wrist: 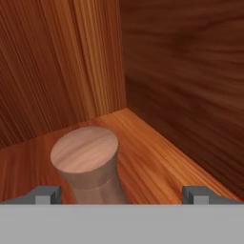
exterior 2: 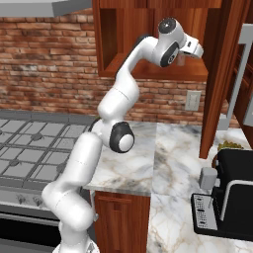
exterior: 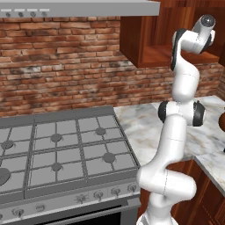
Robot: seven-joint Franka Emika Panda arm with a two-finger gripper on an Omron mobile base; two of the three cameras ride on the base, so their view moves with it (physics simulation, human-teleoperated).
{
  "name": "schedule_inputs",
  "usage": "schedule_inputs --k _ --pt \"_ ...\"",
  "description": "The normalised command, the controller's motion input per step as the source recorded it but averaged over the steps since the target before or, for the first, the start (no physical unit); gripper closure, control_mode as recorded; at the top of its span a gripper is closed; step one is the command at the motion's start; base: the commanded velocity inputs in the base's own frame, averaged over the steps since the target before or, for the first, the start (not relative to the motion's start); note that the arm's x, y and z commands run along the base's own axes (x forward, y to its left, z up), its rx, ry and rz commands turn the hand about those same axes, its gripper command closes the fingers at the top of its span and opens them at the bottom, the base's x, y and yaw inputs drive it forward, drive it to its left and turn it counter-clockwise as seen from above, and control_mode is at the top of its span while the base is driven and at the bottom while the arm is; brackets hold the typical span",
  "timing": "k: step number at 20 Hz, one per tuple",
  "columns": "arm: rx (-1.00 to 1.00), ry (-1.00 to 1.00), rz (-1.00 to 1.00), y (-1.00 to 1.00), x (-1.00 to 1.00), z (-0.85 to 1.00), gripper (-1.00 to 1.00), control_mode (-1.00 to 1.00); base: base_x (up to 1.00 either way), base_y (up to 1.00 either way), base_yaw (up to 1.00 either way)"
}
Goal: Retrieve the bottle and the shaker from the cabinet and place them next to the mixing bowl on the counter. Then add garlic from the fridge to the mixing bowl.
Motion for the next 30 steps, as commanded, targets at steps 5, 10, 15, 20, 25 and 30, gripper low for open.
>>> schedule_inputs --k 5,10,15,20,25,30 --pt "0.00 0.00 0.00 0.00 0.03 -0.13 -1.00 -1.00 0.00 0.00 0.00" --pt "0.00 0.00 0.00 0.00 0.08 -0.10 -1.00 -1.00 0.00 0.00 0.00" --pt "0.00 0.00 0.00 0.00 0.04 -0.01 -1.00 -1.00 0.00 0.00 0.00" --pt "0.00 0.00 0.00 0.00 0.00 0.00 -1.00 -1.00 0.00 0.00 0.00" --pt "0.00 0.00 0.00 0.00 0.00 0.00 -1.00 -1.00 0.00 0.00 0.00" --pt "0.00 0.00 0.00 0.00 0.00 0.00 -1.00 -1.00 0.00 0.00 0.00"
